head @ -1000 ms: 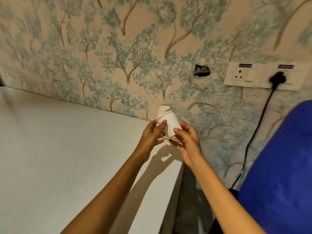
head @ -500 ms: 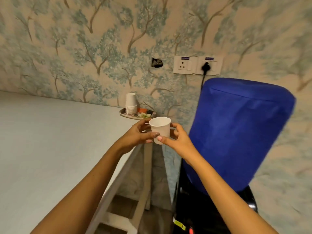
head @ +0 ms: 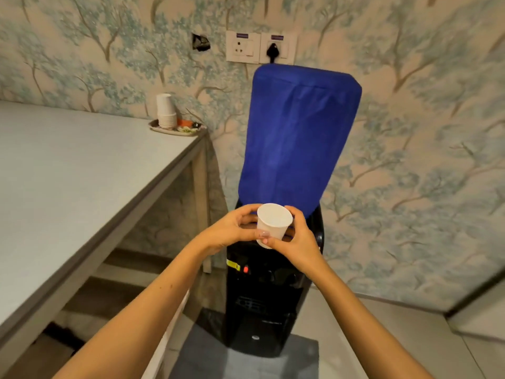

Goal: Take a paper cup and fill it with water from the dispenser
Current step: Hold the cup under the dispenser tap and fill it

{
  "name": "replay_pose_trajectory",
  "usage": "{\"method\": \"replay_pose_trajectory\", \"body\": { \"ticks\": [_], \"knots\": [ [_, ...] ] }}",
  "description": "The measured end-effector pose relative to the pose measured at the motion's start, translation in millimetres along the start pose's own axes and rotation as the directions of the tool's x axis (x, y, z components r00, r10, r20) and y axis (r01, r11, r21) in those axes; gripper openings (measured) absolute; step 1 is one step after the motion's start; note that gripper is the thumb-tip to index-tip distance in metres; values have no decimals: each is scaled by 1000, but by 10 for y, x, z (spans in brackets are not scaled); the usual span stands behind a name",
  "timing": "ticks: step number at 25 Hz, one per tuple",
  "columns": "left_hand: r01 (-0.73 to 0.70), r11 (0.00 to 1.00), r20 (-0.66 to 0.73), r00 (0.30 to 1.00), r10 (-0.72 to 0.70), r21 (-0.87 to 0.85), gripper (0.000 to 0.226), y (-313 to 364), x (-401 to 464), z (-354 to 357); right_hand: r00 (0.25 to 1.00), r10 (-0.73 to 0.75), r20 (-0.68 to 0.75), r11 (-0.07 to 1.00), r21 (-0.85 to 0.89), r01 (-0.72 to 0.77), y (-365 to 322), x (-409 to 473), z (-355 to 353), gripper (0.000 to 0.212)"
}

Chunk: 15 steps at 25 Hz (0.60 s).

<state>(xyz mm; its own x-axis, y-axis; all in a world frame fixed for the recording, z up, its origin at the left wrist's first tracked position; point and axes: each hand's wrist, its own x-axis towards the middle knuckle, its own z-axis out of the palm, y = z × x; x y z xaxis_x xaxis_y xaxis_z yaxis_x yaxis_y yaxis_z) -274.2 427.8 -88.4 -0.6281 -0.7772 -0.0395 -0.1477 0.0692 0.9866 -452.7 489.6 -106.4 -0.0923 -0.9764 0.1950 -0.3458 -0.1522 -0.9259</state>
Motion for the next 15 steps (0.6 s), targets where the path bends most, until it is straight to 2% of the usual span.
{"method": "replay_pose_trajectory", "body": {
  "ticks": [3,5,6,8,10,12,15],
  "knots": [
    [70,994,71,995,-76,84,68,-322,-21,196,998,40,-57,999,12,-39,354,-312,-47,77],
    [122,972,-23,993,-120,200,76,-592,-11,223,992,73,-102,997,42,-69,638,-486,-36,75],
    [142,936,-115,987,-110,324,76,-745,21,212,988,96,-122,995,52,-91,821,-574,-13,73],
    [182,744,-271,963,-2,642,76,-1027,114,152,979,156,-131,987,52,-150,1202,-732,72,70],
    [200,553,-318,940,127,809,84,-1256,258,81,960,239,-148,971,41,-235,1615,-840,198,70],
    [190,461,-328,914,240,867,83,-1540,481,3,941,300,-155,953,22,-301,2107,-877,396,71],
    [181,384,-325,878,353,905,71,-1888,783,-34,920,366,-140,928,-12,-372,2782,-818,719,73]
  ]
}}
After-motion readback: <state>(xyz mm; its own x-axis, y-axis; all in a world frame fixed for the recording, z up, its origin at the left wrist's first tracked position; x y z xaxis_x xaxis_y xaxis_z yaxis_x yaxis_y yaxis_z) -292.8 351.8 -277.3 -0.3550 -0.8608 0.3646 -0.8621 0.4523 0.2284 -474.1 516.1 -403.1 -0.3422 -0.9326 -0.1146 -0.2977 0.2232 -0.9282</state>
